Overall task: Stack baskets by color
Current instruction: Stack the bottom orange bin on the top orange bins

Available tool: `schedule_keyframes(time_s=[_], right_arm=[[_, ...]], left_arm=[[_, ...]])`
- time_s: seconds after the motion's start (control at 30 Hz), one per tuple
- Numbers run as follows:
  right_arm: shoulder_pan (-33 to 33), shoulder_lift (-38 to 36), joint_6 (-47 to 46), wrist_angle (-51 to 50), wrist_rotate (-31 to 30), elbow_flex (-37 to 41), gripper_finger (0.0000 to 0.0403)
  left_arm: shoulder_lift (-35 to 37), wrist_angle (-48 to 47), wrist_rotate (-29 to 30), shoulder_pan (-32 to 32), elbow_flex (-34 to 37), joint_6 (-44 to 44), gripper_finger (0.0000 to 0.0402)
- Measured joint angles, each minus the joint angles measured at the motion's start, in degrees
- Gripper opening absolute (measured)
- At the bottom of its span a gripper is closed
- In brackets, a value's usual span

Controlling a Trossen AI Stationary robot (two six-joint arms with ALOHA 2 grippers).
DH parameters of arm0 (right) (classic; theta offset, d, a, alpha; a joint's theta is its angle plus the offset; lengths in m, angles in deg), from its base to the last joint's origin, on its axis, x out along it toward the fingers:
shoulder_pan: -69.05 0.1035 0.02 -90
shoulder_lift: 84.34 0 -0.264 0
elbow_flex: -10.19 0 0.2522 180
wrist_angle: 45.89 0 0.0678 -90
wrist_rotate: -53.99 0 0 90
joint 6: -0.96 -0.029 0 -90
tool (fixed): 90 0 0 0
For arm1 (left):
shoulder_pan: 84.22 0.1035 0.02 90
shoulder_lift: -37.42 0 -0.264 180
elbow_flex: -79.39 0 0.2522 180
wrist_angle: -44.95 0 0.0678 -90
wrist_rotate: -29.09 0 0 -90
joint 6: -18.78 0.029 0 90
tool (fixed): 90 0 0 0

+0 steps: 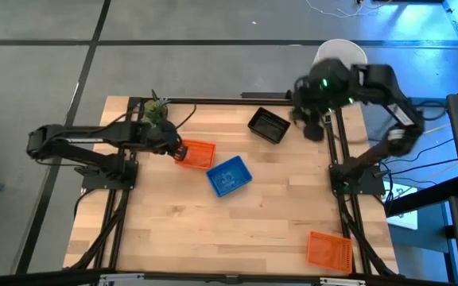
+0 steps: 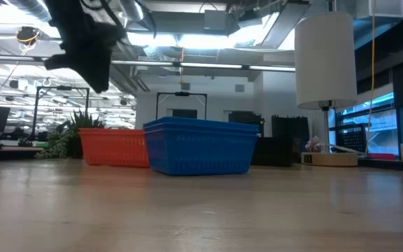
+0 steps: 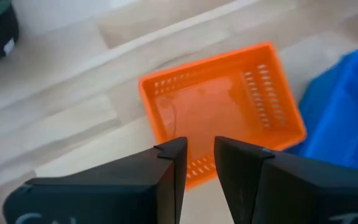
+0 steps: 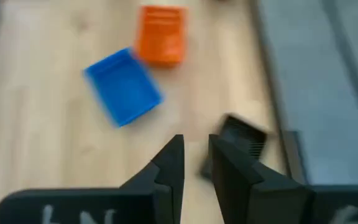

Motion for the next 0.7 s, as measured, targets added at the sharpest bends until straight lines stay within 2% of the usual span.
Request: schedule_keyframes(time_s=[0.17, 0.3, 0.5, 0.7], right_arm=[[7.7, -10.3, -8.2, -0.2, 2.2, 17.1, 0.0074], [13.7, -17.5, -22.1, -0.2, 7.8, 29.3, 0.0074], [21.5, -25.6, -43.5, 1.2, 12.3, 42.6, 0.0074], [24.6, -29.9, -52.6, 3.2, 12.5, 53.6, 0.0074]], left_arm=[[3.1, 0.1, 2.5, -3.4, 0.0, 2.1, 0.0074], [3.4, 0.1, 4.0, -4.8, 0.0, 2.1, 0.0071], [3.4, -0.1, 4.3, -5.3, 0.0, 4.0, 0.0074], [3.4, 0.1, 4.3, -5.3, 0.0, 5.0, 0.0072]])
